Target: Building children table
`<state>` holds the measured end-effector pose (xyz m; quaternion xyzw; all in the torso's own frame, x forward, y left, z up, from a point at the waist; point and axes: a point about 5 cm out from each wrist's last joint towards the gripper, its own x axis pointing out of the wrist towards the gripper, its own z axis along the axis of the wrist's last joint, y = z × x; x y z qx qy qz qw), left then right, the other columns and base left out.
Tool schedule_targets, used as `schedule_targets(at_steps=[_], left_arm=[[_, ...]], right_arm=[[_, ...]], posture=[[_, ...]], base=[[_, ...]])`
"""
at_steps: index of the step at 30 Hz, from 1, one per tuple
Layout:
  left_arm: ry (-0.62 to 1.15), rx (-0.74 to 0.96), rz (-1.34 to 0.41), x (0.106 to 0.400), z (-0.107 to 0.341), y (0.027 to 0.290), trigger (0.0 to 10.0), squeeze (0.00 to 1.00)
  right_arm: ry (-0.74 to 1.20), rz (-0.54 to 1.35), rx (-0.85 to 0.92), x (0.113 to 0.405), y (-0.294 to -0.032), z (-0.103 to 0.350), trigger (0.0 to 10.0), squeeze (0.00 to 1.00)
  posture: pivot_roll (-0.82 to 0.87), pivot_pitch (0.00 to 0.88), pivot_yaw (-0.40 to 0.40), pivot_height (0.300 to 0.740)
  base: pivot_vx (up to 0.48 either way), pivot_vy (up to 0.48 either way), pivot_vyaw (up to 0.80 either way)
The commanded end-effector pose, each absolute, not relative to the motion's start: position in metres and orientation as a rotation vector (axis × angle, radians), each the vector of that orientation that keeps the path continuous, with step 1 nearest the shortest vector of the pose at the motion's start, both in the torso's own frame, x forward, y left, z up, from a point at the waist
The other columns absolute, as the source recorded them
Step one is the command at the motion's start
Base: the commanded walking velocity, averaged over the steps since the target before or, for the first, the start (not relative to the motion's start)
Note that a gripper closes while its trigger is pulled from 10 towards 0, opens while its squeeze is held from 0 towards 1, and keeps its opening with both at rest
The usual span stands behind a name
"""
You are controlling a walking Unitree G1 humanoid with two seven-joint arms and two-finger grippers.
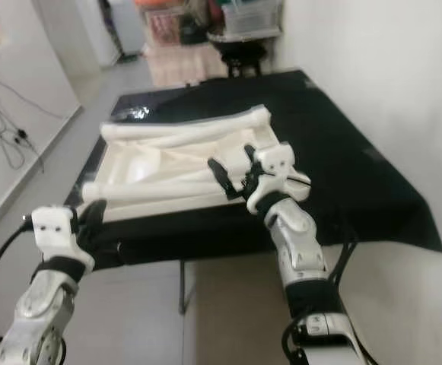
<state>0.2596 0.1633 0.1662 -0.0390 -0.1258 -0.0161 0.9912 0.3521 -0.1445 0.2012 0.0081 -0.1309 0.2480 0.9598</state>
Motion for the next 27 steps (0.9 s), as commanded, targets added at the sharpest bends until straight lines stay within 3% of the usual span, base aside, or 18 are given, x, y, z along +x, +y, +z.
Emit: schedule_targets(at_steps=[1, 7, 27], left_arm=[[-0.242, -0.076, -0.031, 0.261, 0.167, 0.166, 10.0, 0.0], [-0.237, -0.084, -0.038, 0.261, 0.167, 0.164, 10.0, 0.0], [-0.132, -0.085, -0.04, 0.254, 0.146, 0.164, 10.0, 0.0]], right_arm=[[-0.273, 0.561, -0.001, 0.352, -0.13, 0.205, 10.0, 0.0], [-0.265, 0.535, -0.148, 0.356, -0.127, 0.202, 10.0, 0.0], [-0.214, 0.565, -0.245, 0.354, -0.12, 0.186, 10.0, 0.0]], posture=[[-0.04, 0.0, 0.072, 0.74], [-0.05, 0.0, 0.073, 0.74], [-0.03, 0.0, 0.069, 0.74]], base=[[0.315, 0.0, 0.0], [0.314, 0.0, 0.0], [0.301, 0.0, 0.0]])
